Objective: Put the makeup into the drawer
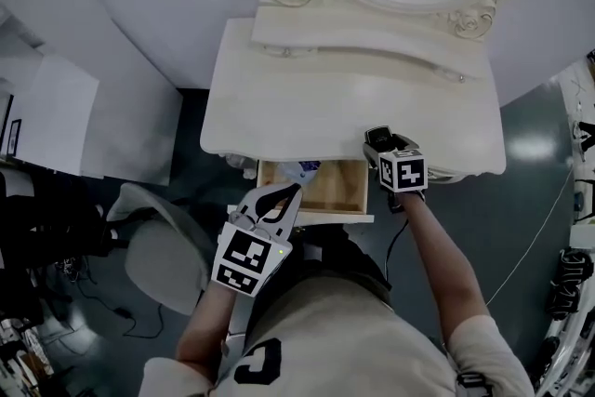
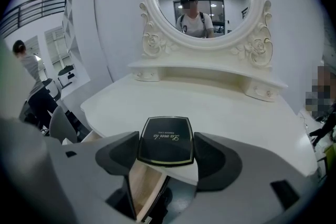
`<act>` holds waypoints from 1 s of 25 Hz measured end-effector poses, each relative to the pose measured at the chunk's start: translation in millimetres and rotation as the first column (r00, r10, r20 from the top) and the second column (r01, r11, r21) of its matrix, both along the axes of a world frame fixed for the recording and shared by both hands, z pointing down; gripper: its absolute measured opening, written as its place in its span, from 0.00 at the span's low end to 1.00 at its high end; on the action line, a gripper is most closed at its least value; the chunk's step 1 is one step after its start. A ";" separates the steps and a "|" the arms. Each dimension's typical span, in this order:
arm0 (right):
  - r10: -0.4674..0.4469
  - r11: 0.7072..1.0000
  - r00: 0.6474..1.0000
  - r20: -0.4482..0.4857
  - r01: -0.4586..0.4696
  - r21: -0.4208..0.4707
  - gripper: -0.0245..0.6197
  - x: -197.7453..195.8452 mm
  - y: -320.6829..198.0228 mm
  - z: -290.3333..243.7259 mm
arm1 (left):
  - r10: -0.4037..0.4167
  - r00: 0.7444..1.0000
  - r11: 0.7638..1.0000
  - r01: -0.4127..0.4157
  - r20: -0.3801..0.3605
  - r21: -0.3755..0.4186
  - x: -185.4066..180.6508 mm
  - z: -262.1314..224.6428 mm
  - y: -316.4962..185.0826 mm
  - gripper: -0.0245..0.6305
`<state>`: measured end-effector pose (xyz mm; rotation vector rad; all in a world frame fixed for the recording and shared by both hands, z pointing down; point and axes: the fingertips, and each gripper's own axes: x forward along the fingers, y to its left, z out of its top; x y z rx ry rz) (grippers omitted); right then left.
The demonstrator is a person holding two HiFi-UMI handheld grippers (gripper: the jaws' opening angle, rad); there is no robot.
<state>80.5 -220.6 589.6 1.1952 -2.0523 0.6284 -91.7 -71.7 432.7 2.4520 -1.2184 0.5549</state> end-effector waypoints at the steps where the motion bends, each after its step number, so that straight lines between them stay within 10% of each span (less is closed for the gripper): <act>1: -0.003 1.000 1.000 0.007 0.003 0.007 0.55 -2.9 2.0 -4.0 | -0.003 1.000 1.000 0.003 -0.001 0.006 -2.3 -1.8 2.7 0.12; 8: -0.024 0.999 0.999 0.022 0.023 0.040 0.55 -19.6 21.1 -20.6 | -0.025 1.000 0.999 0.025 -0.015 0.035 -14.6 -9.5 27.2 0.12; 14: -0.051 0.997 0.998 0.030 0.049 0.053 0.55 -33.0 43.2 -31.7 | -0.056 0.981 0.998 0.058 -0.183 0.005 -23.8 -27.9 43.9 0.12; 25: -0.077 0.994 0.995 0.069 0.071 0.077 0.55 -43.3 101.7 -56.3 | 0.001 0.985 1.000 0.003 -0.173 0.019 -19.4 -25.8 81.9 0.12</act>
